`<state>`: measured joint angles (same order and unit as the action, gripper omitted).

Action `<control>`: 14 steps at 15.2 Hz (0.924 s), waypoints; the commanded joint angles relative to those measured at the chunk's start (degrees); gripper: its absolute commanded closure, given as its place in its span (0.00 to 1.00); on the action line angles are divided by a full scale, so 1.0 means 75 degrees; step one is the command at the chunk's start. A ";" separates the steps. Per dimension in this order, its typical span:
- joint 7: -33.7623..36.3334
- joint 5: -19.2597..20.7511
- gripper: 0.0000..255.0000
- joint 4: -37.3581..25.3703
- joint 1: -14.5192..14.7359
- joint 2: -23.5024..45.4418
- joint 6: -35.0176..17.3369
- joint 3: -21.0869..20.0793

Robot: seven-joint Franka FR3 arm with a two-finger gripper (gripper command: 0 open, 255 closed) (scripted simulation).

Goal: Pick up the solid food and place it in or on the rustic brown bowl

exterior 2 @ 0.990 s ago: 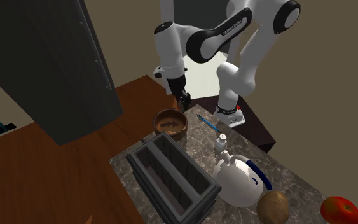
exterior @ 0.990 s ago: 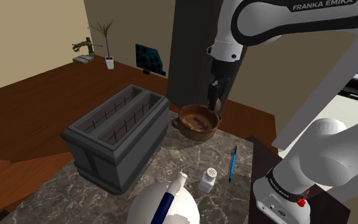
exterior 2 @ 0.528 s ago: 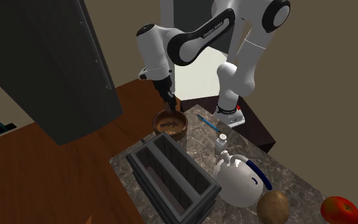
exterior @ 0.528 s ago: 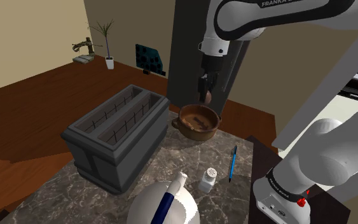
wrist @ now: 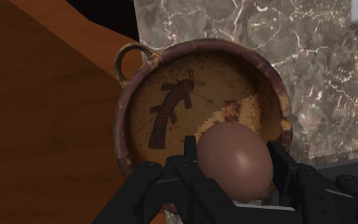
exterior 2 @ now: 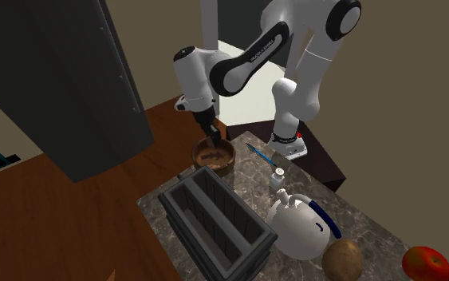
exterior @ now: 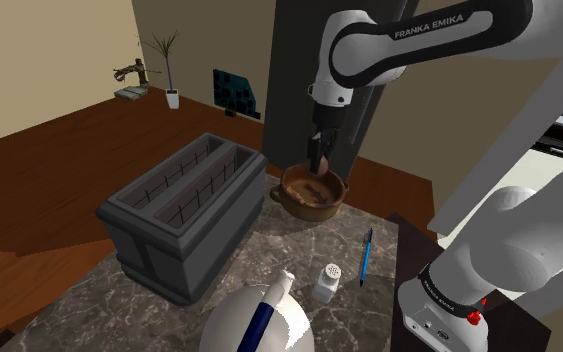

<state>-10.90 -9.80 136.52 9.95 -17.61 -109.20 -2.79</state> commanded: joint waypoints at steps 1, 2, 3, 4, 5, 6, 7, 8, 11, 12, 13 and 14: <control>-0.0028 -0.0017 1.00 0.0160 0.0006 0.0069 -0.0232 -0.0009; -0.0042 -0.0024 1.00 0.0226 0.0008 0.0112 -0.0341 -0.0012; -0.0064 -0.0036 1.00 0.0324 0.0012 0.0181 -0.0507 -0.0017; -0.0064 -0.0035 1.00 0.0325 0.0011 0.0180 -0.0506 -0.0017; -0.0064 -0.0036 1.00 0.0324 0.0012 0.0181 -0.0507 -0.0017; -0.0064 -0.0036 1.00 0.0324 0.0012 0.0181 -0.0507 -0.0017; -0.0064 -0.0036 1.00 0.0324 0.0012 0.0181 -0.0507 -0.0017; -0.0064 -0.0036 1.00 0.0324 0.0012 0.0181 -0.0507 -0.0017; -0.0064 -0.0036 1.00 0.0324 0.0012 0.0181 -0.0507 -0.0017; -0.0064 -0.0036 0.00 0.0324 0.0012 0.0181 -0.0507 -0.0017; -0.0064 -0.0036 0.00 0.0324 0.0012 0.0182 -0.0507 -0.0017; -0.0064 -0.0036 0.00 0.0324 0.0012 0.0182 -0.0507 -0.0017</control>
<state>-11.38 -10.07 138.94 10.04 -16.25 -113.00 -2.92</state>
